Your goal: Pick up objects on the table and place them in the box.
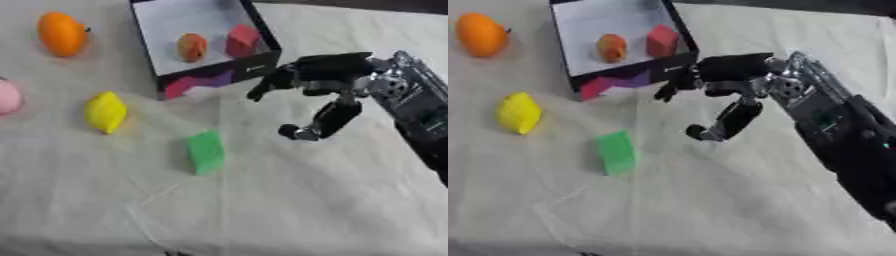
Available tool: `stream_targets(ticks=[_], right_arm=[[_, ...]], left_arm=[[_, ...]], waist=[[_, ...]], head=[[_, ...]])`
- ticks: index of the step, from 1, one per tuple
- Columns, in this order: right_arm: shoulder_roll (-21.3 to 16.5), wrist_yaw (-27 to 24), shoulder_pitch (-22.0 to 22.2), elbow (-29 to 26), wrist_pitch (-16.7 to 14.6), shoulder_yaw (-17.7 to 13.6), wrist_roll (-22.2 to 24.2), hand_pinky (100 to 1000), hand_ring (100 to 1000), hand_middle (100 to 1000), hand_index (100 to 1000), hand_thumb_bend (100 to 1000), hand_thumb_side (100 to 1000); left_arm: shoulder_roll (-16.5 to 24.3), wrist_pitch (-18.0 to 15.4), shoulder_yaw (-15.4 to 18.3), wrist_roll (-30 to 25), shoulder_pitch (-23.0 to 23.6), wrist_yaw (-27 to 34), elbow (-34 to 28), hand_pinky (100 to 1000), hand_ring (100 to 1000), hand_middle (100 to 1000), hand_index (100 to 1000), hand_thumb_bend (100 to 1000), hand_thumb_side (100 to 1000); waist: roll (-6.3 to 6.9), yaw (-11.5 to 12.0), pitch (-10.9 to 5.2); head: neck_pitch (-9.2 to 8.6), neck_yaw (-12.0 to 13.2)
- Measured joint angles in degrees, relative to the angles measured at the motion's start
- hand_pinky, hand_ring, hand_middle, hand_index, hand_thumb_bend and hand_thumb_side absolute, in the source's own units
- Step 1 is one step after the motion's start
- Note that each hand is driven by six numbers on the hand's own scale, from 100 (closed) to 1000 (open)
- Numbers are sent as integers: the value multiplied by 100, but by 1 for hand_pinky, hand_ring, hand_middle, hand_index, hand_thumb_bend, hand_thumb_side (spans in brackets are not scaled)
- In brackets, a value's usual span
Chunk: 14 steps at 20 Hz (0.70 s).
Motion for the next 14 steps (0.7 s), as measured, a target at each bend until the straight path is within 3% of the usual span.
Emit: stream_targets(ticks=[14], right_arm=[[95,-190,-61,-66,189,-87,-175,833,844,767,929,206,158]], left_arm=[[65,-19,58,64,74,-27,-31,890,759,597,714,100,815]], waist=[[0,45,0]], head=[[0,11]])
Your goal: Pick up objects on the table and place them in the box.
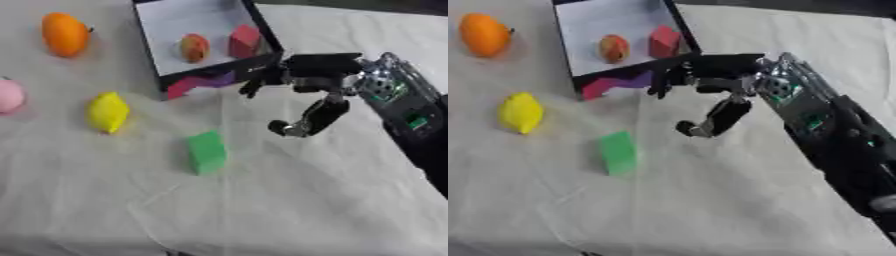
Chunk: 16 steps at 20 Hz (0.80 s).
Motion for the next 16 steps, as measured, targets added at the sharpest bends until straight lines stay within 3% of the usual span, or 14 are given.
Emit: stream_targets(ticks=[4,12,16], right_arm=[[-67,-281,56,-230,63,-94,-2,834,842,763,931,100,123],[-708,-1327,719,-1305,622,-879,-626,833,844,763,938,100,100],[-871,-1549,765,-1573,685,-974,-533,833,843,761,936,100,100]], left_arm=[[1,-1,1,0,0,-1,-5,890,759,598,715,100,807],[51,-10,10,-2,52,-30,-79,890,760,598,715,100,800],[55,-13,10,-12,50,-39,-118,890,761,598,716,100,793]], waist=[[0,-13,0],[3,-97,0],[25,-92,0]], head=[[0,0],[1,116],[1,123]])
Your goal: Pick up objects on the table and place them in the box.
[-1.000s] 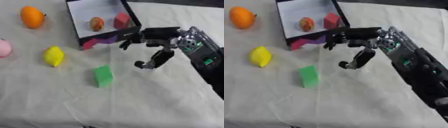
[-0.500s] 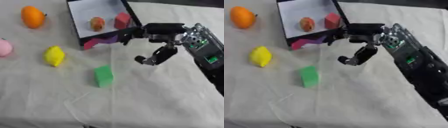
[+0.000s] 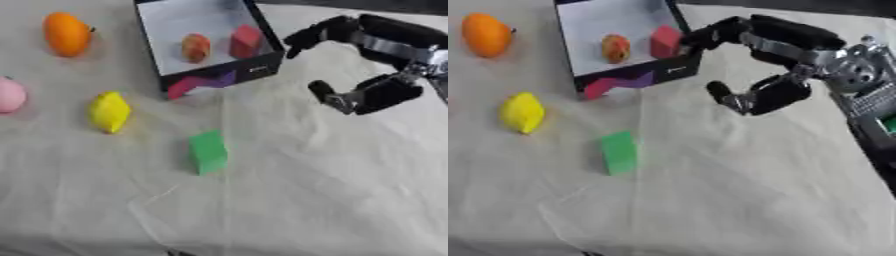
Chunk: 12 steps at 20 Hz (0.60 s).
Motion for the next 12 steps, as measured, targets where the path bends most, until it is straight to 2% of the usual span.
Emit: stream_targets(ticks=[3,7,8,10,12], right_arm=[[-57,-185,150,-37,22,-148,-41,834,842,755,938,100,100],[-159,-524,595,-38,131,-586,-721,841,861,764,943,100,100],[-176,-633,722,-39,139,-698,-937,843,864,762,940,100,252],[-211,-913,1029,-39,132,-954,-1428,844,865,757,938,100,404],[-219,-1181,1282,-39,104,-1183,-1838,840,860,747,932,100,443]], left_arm=[[41,-3,-13,-11,-3,-4,-46,890,761,599,716,100,788],[72,-18,-17,-39,-3,-8,-162,889,761,599,716,100,778],[89,-19,-18,-43,-3,-10,-191,889,761,599,716,100,773],[97,-23,-19,-53,-3,-12,-264,889,762,599,716,100,767],[100,-32,-35,-69,-3,-12,-330,888,762,600,716,100,761]], waist=[[51,-7,0],[102,-48,2],[109,-49,2],[135,-65,7],[158,-79,7]], head=[[0,-14],[-1,-10],[-4,4],[-14,42],[-51,79]])
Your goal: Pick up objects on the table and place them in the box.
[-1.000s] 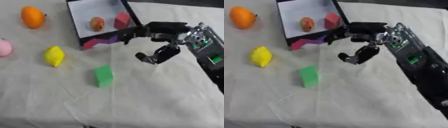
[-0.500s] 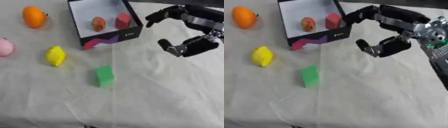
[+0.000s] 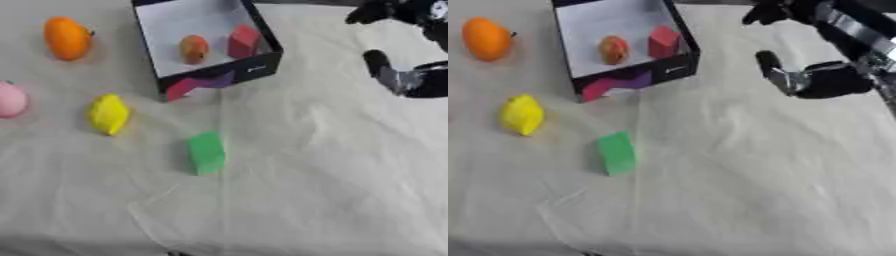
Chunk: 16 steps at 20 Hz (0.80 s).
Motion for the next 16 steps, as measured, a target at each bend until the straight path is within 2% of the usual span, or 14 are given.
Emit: stream_targets(ticks=[5,9,12,16], right_arm=[[43,-676,532,0,-74,-553,-761,830,846,736,909,100,517],[275,-1158,916,0,-123,-1026,-1261,824,842,737,908,100,571],[510,-1453,1164,0,-58,-1340,-1489,824,843,745,918,100,626],[756,-1782,1348,0,43,-1636,-1567,825,842,749,926,100,653]], left_arm=[[53,-7,-56,-71,-45,-2,-212,888,762,601,717,100,748],[102,-50,-87,-118,-105,-2,-266,888,763,601,717,100,742],[135,-102,-101,-163,-161,-2,-268,886,763,603,718,100,731],[285,-223,-200,-290,-284,-30,-271,878,758,606,722,100,707]], waist=[[45,-18,1],[70,-34,32],[87,-46,48],[124,-50,66]], head=[[-83,62],[-134,117],[-164,157],[-164,171]])
